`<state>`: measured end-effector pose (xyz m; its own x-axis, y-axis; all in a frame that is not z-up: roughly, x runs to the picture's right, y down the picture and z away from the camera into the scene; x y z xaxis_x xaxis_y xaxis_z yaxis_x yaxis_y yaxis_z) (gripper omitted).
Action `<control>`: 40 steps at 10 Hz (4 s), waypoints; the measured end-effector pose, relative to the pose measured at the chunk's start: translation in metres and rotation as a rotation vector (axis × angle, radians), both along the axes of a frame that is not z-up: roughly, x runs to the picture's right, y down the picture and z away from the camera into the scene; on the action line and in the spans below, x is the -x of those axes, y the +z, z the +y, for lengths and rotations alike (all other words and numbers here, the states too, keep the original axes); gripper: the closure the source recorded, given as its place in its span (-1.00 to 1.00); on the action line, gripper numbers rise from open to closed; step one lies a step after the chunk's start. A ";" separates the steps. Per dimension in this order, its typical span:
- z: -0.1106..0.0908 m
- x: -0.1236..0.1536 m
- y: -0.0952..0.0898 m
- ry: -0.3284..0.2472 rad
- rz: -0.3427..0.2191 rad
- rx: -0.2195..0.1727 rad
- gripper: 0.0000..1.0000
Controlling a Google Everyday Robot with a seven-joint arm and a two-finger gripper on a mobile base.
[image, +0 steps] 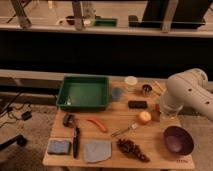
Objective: Place towel in tray
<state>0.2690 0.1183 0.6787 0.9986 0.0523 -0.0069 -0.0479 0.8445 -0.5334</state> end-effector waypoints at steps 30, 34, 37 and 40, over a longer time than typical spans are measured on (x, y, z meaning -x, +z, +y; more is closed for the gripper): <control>0.149 0.325 -0.036 -0.393 -0.446 0.018 -0.60; 0.148 0.343 0.013 -0.367 -0.455 0.023 -0.60; 0.155 0.336 0.044 -0.353 -0.415 0.065 -0.60; 0.162 0.326 0.053 -0.360 -0.383 0.104 -0.60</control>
<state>-0.0572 0.2802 0.7313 0.8852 -0.2760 0.3743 0.4498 0.7131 -0.5378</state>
